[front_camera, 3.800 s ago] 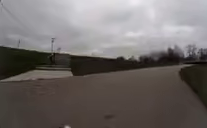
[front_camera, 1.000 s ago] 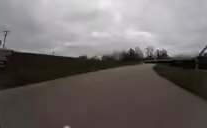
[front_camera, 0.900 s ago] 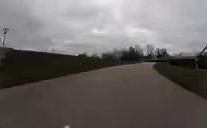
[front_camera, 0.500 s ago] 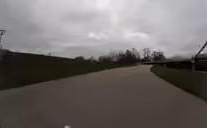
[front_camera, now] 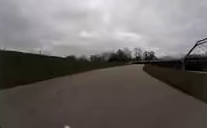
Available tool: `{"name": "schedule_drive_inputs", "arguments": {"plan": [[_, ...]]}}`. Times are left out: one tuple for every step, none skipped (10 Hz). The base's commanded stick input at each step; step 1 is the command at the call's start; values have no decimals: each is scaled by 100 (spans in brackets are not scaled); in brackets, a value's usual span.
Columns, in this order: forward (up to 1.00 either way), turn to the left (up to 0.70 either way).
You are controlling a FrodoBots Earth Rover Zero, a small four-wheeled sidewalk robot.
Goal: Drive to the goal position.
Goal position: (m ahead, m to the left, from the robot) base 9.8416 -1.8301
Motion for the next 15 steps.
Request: {"name": "schedule_drive_inputs", "arguments": {"plan": [[100, 0], [100, 0], [100, 0], [100, 0], [100, 0], [100, 0], [100, 0], [100, 0], [100, 0], [100, 0], [100, 0], [100, 0], [100, -6], [100, -17], [100, -28]]}}
